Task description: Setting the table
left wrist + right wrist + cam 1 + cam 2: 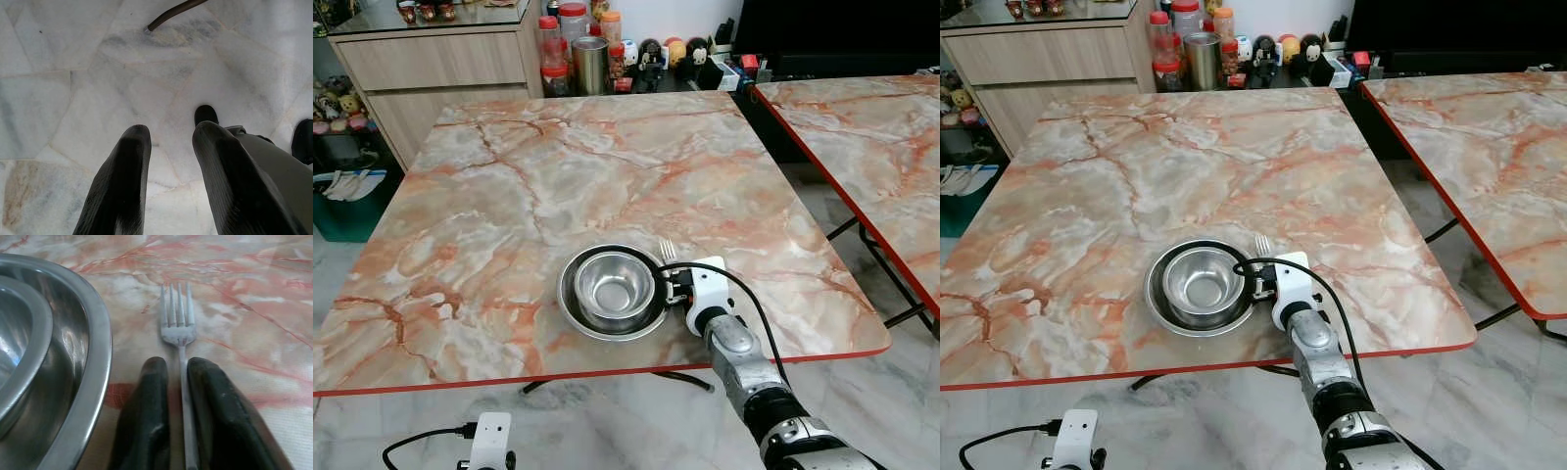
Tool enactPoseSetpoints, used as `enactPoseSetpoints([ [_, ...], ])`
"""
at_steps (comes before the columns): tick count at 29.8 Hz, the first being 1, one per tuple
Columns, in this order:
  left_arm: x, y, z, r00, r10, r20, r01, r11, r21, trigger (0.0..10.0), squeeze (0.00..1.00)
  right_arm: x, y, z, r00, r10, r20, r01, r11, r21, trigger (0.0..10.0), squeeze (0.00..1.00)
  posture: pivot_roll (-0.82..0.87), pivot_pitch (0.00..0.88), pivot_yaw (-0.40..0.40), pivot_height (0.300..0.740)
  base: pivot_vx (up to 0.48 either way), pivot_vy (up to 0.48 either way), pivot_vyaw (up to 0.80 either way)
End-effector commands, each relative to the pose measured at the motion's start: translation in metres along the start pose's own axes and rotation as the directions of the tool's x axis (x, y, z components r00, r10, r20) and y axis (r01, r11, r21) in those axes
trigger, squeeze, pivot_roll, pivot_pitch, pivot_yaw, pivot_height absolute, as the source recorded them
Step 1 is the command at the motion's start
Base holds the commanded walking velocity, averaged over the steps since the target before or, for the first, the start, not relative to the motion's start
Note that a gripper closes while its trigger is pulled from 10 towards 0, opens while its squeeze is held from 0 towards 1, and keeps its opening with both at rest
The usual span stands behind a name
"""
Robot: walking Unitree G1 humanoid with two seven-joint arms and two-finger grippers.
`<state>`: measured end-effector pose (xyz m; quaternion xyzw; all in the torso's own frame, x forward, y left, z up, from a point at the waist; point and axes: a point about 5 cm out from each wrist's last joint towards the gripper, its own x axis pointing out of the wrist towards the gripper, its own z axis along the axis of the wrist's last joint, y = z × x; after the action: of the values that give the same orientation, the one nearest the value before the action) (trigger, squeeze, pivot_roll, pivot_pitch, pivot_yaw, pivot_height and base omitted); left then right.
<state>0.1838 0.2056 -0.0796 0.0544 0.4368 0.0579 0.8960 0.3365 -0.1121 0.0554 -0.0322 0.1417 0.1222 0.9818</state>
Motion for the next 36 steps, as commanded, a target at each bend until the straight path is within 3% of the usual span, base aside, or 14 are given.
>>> enactPoseSetpoints([
  [1, -0.001, 0.001, -0.007, 1.0, 0.005, -0.028, -0.004, 1.0, 0.027, 10.0, 0.0, 0.0, 0.0, -0.004, 1.0, 0.002, -0.021, -0.003, 1.0, -0.006, 10.0, 1.0, 0.01, 0.082, 0.009, 0.74, 0.0, 0.0, 0.0],
  [11, -0.001, 0.0, -0.007, 1.0, 0.002, -0.028, -0.001, 1.0, 0.028, 10.0, 0.0, 0.001, 0.002, 0.004, 1.0, 0.001, 0.016, -0.001, 1.0, -0.003, 10.0, 1.0, 0.01, 0.081, 0.009, 0.74, 0.0, 0.0, 0.0],
  [18, -0.001, 0.001, -0.007, 1.0, 0.006, -0.026, -0.006, 1.0, 0.025, 10.0, 0.0, 0.003, 0.001, 0.02, 0.995, -0.007, 0.102, 0.006, 1.0, 0.016, 10.0, 1.0, 0.01, 0.081, 0.01, 0.74, 0.0, 0.0, 0.0],
  [19, -0.001, 0.001, -0.007, 1.0, 0.006, -0.025, -0.005, 1.0, 0.024, 10.0, 0.0, 0.003, 0.001, 0.024, 0.992, -0.01, 0.124, 0.007, 1.0, 0.019, 10.0, 0.0, 0.01, 0.081, 0.011, 0.74, 0.0, 0.0, 0.0],
  [28, -0.001, 0.0, -0.005, 1.0, 0.002, -0.015, -0.002, 1.0, 0.014, 10.0, 0.0, 0.0, -0.002, 0.059, 0.943, -0.048, 0.328, 0.021, 0.996, 0.086, 10.0, 0.0, 0.01, 0.081, 0.011, 0.74, 0.0, 0.0, 0.0],
  [36, -0.001, -0.001, -0.005, 1.0, -0.002, -0.014, 0.002, 1.0, 0.01, 10.0, 0.0, -0.002, -0.002, 0.07, 0.926, -0.043, 0.376, 0.009, 0.996, 0.093, 10.0, 0.0, 0.01, 0.08, 0.007, 0.74, 0.0, 0.0, 0.0],
])
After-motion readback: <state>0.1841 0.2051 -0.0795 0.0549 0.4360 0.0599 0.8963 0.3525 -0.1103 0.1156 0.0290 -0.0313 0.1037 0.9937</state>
